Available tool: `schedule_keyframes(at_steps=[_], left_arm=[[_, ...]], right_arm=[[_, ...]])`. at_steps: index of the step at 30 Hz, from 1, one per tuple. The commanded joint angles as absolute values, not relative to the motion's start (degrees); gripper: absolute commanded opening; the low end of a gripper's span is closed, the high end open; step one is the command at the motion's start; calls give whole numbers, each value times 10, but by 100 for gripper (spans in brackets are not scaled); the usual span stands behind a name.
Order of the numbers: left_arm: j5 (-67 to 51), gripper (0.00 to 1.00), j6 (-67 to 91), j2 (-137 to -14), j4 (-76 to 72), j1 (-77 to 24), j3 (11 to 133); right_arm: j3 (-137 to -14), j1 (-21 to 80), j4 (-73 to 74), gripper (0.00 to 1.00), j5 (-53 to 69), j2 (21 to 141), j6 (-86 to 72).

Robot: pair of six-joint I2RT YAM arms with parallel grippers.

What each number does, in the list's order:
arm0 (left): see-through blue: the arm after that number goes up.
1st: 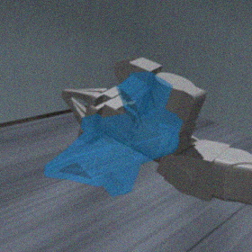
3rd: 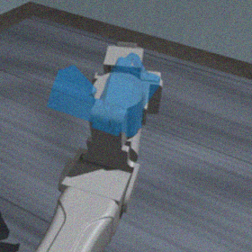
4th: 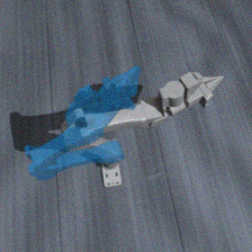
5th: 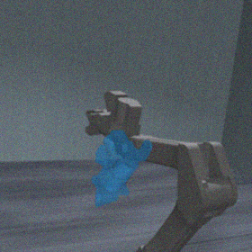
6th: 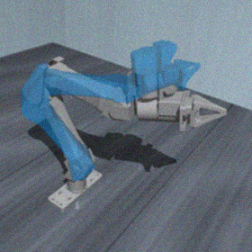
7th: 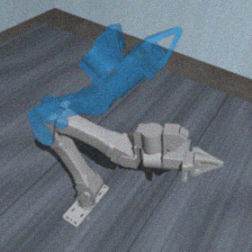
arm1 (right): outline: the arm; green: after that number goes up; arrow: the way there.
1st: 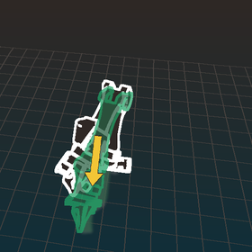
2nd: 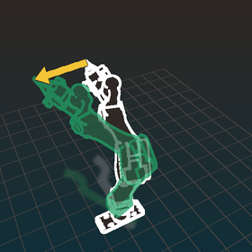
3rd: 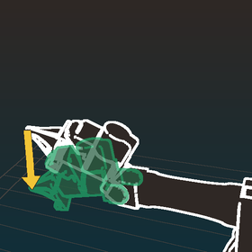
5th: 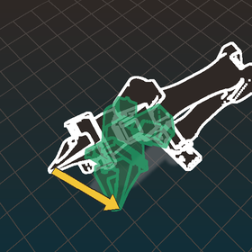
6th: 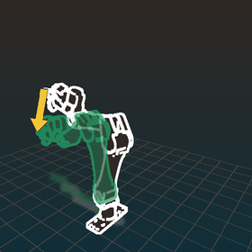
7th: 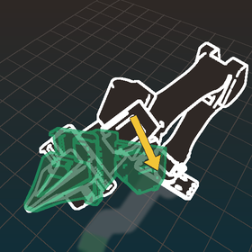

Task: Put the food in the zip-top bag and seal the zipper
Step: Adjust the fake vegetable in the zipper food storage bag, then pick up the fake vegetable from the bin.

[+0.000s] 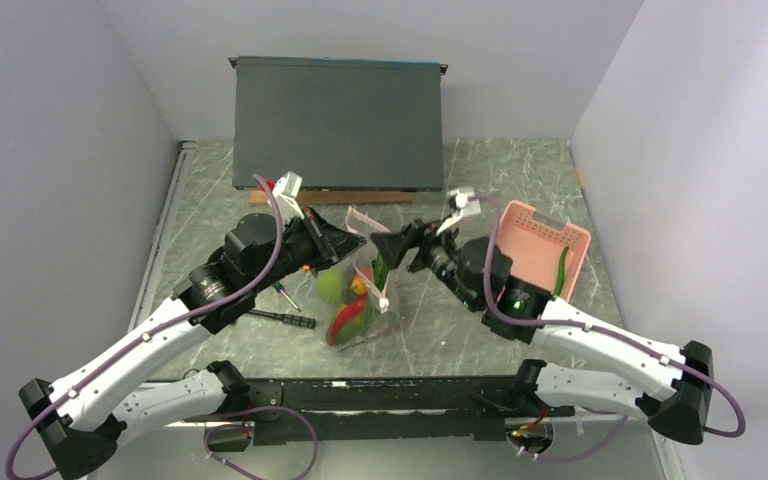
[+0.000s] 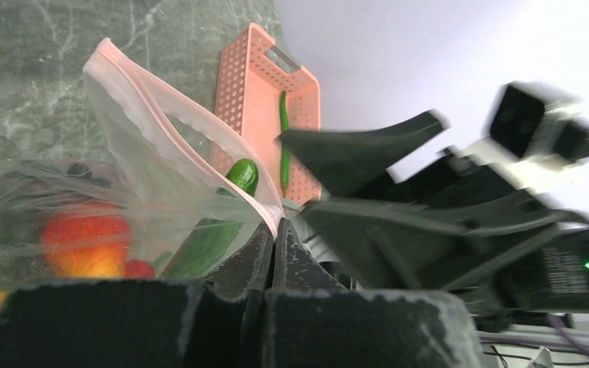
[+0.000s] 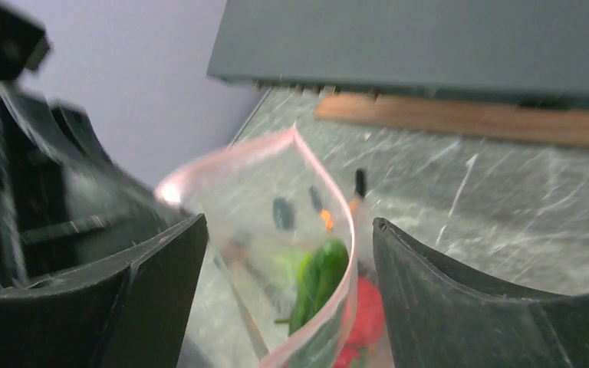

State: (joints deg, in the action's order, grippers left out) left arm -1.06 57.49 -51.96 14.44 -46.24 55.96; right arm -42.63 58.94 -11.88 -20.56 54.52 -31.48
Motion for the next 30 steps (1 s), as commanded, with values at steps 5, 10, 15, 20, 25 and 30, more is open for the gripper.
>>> schedule_keyframes(at_steps=[5, 10, 15, 20, 25, 30], left_arm=[[25, 0, 515, -502, 143, -460, 585], [21, 0, 472, -501, 165, -460, 604], [28, 0, 433, -496, 189, -460, 622], [17, 0, 410, -500, 212, -460, 638], [-5, 0, 398, -528, 249, -460, 664], [-29, 0, 405, -551, 259, -459, 675]], right_arm=[[-714, 382, 289, 81, -227, 639, -307], [-752, 206, 433, 82, -262, 717, -368], [-691, 113, 457, 81, -326, 760, -392], [-624, 50, 413, 57, -351, 812, -369], [-613, 30, 400, 55, -425, 879, -351], [-606, 1, 359, 57, -421, 921, -330]])
